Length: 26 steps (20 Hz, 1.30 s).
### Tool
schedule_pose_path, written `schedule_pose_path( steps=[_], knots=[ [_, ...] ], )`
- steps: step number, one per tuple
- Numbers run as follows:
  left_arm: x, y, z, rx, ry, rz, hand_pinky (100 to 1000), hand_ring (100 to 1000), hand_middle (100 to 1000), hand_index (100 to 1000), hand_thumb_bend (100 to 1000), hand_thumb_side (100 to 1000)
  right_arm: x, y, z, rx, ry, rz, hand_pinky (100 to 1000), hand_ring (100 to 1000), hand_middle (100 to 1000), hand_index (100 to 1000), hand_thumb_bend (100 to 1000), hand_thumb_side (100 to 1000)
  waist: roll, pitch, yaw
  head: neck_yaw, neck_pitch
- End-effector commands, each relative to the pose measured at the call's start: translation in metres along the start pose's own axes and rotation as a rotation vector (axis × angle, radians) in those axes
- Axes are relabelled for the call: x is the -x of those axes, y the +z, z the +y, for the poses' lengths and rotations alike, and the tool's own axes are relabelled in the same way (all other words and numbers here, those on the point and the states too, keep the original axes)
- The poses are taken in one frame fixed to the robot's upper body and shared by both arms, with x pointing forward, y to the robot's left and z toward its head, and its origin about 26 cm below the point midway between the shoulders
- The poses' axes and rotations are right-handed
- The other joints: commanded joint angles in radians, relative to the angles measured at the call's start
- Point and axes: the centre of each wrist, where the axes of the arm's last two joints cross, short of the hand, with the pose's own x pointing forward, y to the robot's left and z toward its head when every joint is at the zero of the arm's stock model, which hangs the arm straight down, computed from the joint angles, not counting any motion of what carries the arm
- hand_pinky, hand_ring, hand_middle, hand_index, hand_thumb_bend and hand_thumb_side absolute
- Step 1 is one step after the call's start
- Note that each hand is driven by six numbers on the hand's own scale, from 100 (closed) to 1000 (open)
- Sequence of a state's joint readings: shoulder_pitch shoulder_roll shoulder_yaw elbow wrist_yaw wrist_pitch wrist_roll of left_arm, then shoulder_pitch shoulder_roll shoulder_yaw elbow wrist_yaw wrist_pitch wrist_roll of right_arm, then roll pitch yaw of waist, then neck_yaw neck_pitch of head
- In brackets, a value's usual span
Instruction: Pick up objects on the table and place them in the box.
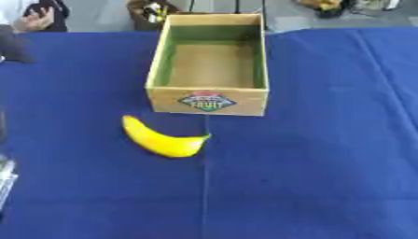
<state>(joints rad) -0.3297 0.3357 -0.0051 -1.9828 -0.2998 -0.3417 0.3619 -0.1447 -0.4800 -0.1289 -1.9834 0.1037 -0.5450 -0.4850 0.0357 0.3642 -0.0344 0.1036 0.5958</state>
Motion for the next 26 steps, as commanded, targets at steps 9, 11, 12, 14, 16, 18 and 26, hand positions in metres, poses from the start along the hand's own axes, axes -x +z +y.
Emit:
schedule_pose_path(
  steps=[9, 11, 12, 14, 16, 18, 26],
  knots=[
    [-0.007, -0.028, 0.023, 0.285, -0.276, -0.068, 567, 634, 705, 869, 233, 1000, -0.004, -0.006, -0.006, -0.027, 0.019, -0.021, 757, 715, 637, 791, 100, 915, 0.011, -0.033, 0.007, -0.010, 0.005],
    [-0.008, -0.031, 0.023, 0.353, -0.326, -0.072, 573, 639, 712, 871, 211, 1000, -0.004, -0.006, -0.006, -0.031, 0.021, -0.021, 757, 715, 637, 791, 100, 917, 0.014, -0.035, 0.006, -0.011, 0.005],
    [-0.009, -0.032, 0.022, 0.388, -0.347, -0.076, 575, 640, 713, 872, 202, 1000, -0.004, -0.006, -0.006, -0.035, 0.022, -0.021, 757, 715, 637, 791, 100, 916, 0.018, -0.037, 0.006, -0.012, 0.006],
    [-0.012, -0.035, 0.019, 0.456, -0.387, -0.089, 574, 639, 717, 876, 196, 1000, -0.004, -0.006, -0.007, -0.041, 0.023, -0.020, 757, 715, 637, 790, 100, 916, 0.021, -0.040, 0.007, -0.013, 0.008],
    [-0.015, -0.040, 0.016, 0.521, -0.427, -0.108, 577, 644, 738, 892, 170, 1000, -0.004, -0.006, -0.006, -0.046, 0.023, -0.018, 757, 715, 636, 790, 100, 915, 0.026, -0.042, 0.005, -0.012, 0.008],
    [-0.018, -0.044, 0.012, 0.588, -0.472, -0.127, 589, 657, 749, 905, 160, 1000, -0.004, -0.006, -0.006, -0.049, 0.021, -0.017, 758, 715, 636, 790, 100, 916, 0.027, -0.043, 0.002, -0.010, 0.009],
    [-0.024, -0.042, 0.005, 0.875, -0.664, -0.177, 600, 678, 784, 948, 217, 923, -0.004, -0.007, -0.003, -0.055, 0.001, -0.016, 758, 715, 635, 790, 100, 916, 0.025, -0.043, -0.019, 0.001, 0.009]
  ],
)
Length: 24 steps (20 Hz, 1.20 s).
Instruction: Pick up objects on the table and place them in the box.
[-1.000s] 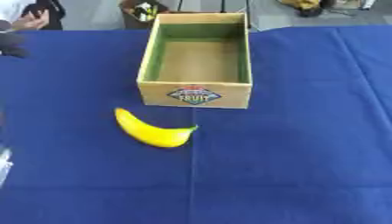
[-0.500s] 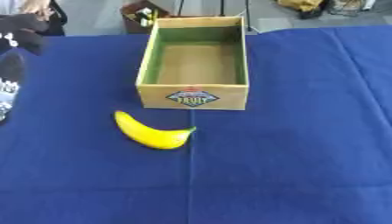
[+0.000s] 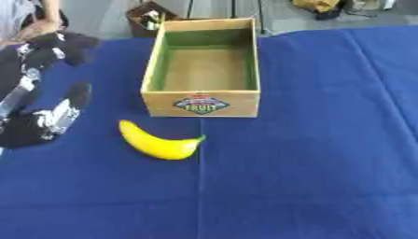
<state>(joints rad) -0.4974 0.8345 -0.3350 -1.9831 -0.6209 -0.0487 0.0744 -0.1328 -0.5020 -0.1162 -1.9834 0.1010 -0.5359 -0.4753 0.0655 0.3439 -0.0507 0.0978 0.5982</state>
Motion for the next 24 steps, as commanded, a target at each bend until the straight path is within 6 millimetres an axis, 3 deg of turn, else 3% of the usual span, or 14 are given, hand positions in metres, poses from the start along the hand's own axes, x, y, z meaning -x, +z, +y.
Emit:
schedule_pose_path(
  steps=[1, 7, 12, 16, 24],
  knots=[
    [-0.003, 0.001, 0.007, 0.117, -0.116, -0.044, 597, 675, 785, 951, 233, 916, -0.004, -0.009, -0.001, -0.019, -0.008, -0.030, 758, 715, 635, 790, 100, 915, -0.006, -0.022, -0.005, 0.008, 0.007],
    [-0.023, -0.006, -0.010, 0.265, -0.139, -0.102, 582, 658, 778, 941, 404, 877, -0.004, -0.009, 0.000, -0.026, -0.017, -0.026, 759, 715, 634, 790, 100, 915, -0.004, -0.023, -0.010, 0.009, 0.008],
    [-0.035, -0.013, -0.018, 0.354, -0.136, -0.129, 578, 640, 747, 922, 599, 855, -0.004, -0.009, 0.000, -0.033, -0.019, -0.024, 759, 714, 633, 790, 100, 914, -0.001, -0.024, -0.010, 0.008, 0.011],
    [-0.040, -0.015, -0.021, 0.422, -0.154, -0.134, 580, 640, 730, 919, 625, 840, -0.004, -0.008, 0.001, -0.038, -0.022, -0.021, 760, 714, 631, 789, 100, 913, 0.002, -0.024, -0.012, 0.009, 0.011],
    [-0.044, -0.032, -0.008, 0.474, -0.197, -0.126, 578, 648, 759, 948, 565, 849, -0.004, -0.008, 0.001, -0.048, -0.024, -0.016, 760, 713, 629, 789, 100, 912, 0.006, -0.024, -0.008, 0.003, 0.011]
  ],
)
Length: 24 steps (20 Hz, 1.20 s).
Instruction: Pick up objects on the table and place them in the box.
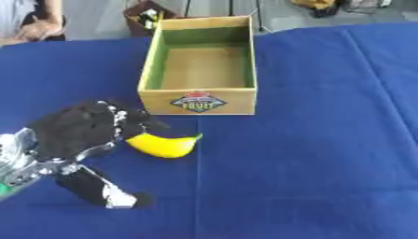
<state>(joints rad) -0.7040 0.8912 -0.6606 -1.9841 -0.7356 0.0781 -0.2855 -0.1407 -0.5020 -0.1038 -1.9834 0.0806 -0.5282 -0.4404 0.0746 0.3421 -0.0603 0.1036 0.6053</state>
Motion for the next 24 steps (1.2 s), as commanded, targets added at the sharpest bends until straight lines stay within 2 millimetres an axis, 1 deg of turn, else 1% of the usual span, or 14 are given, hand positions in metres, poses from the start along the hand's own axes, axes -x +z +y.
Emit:
schedule_pose_path(
  steps=[1, 5, 7, 8, 10, 13, 15, 18, 22, 23, 24],
  knots=[
    [0.003, 0.000, 0.015, 0.008, -0.034, 0.009, 578, 649, 771, 946, 529, 846, -0.004, -0.006, -0.003, -0.019, 0.002, -0.026, 761, 713, 629, 789, 100, 912, -0.002, -0.022, 0.003, -0.003, 0.004],
    [0.008, 0.000, 0.026, 0.026, -0.035, 0.056, 579, 666, 811, 929, 509, 832, -0.004, -0.006, -0.003, -0.020, 0.005, -0.023, 761, 713, 628, 788, 100, 910, -0.001, -0.023, 0.004, -0.008, 0.005],
    [0.011, 0.000, 0.031, 0.031, -0.016, 0.084, 568, 658, 798, 912, 511, 809, -0.004, -0.005, -0.003, -0.019, 0.005, -0.020, 762, 713, 628, 788, 100, 909, 0.000, -0.023, 0.005, -0.010, 0.004],
    [0.012, 0.000, 0.033, 0.039, -0.005, 0.095, 568, 658, 798, 912, 511, 809, -0.004, -0.005, -0.003, -0.019, 0.005, -0.020, 762, 713, 628, 788, 100, 909, 0.000, -0.023, 0.005, -0.011, 0.003],
    [0.013, 0.000, 0.036, 0.058, 0.010, 0.115, 555, 647, 790, 910, 514, 772, -0.004, -0.005, -0.003, -0.018, 0.005, -0.019, 762, 713, 627, 787, 100, 909, 0.000, -0.022, 0.004, -0.013, 0.002],
    [0.015, 0.000, 0.040, 0.088, 0.017, 0.147, 554, 641, 788, 914, 519, 750, -0.004, -0.005, -0.003, -0.016, 0.006, -0.017, 762, 714, 627, 787, 100, 907, 0.001, -0.022, 0.002, -0.015, -0.001],
    [0.016, 0.001, 0.042, 0.108, 0.016, 0.166, 551, 634, 770, 907, 520, 740, -0.004, -0.005, -0.003, -0.015, 0.006, -0.017, 762, 714, 627, 787, 100, 907, 0.002, -0.021, 0.001, -0.016, -0.003],
    [0.017, 0.001, 0.045, 0.141, 0.019, 0.193, 543, 632, 774, 892, 520, 720, -0.004, -0.005, -0.003, -0.014, 0.006, -0.018, 763, 714, 627, 787, 100, 906, 0.003, -0.020, -0.001, -0.018, -0.005],
    [0.019, 0.001, 0.050, 0.181, 0.017, 0.203, 543, 632, 774, 892, 520, 720, -0.004, -0.005, -0.003, -0.013, 0.006, -0.017, 763, 714, 627, 787, 100, 906, 0.003, -0.019, -0.001, -0.019, -0.005],
    [0.019, 0.001, 0.051, 0.191, 0.015, 0.204, 528, 622, 771, 881, 531, 691, -0.004, -0.005, -0.003, -0.013, 0.007, -0.017, 763, 714, 626, 787, 100, 904, 0.004, -0.018, -0.001, -0.020, -0.006],
    [0.019, 0.001, 0.051, 0.206, 0.009, 0.208, 528, 620, 770, 882, 536, 682, -0.004, -0.005, -0.002, -0.013, 0.006, -0.017, 764, 714, 626, 787, 100, 904, 0.005, -0.015, -0.003, -0.020, -0.008]
  ],
)
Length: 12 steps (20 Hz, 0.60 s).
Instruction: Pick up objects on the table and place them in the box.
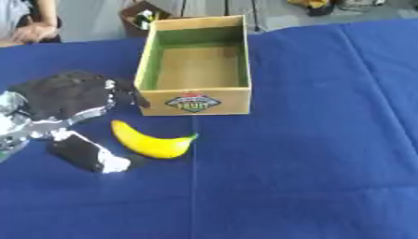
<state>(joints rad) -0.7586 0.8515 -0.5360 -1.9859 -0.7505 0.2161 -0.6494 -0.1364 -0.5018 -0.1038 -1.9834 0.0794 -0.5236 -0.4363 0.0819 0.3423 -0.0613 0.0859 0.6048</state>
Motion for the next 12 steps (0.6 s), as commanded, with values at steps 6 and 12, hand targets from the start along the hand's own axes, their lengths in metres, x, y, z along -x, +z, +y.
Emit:
schedule_pose_path(
  steps=[6, 12],
  knots=[
    [0.0025, 0.0048, 0.0137, 0.061, -0.074, 0.057, 515, 608, 761, 870, 537, 627, -0.0040, -0.0063, -0.0009, -0.007, 0.002, -0.024, 764, 715, 625, 787, 100, 902, -0.001, -0.009, -0.004, -0.003, -0.015],
    [0.0033, 0.0037, 0.0112, 0.103, -0.120, 0.087, 499, 600, 782, 885, 516, 555, -0.0040, -0.0062, -0.0001, -0.005, 0.000, -0.023, 764, 715, 625, 787, 100, 900, -0.001, -0.004, -0.008, -0.004, -0.021]
  ],
)
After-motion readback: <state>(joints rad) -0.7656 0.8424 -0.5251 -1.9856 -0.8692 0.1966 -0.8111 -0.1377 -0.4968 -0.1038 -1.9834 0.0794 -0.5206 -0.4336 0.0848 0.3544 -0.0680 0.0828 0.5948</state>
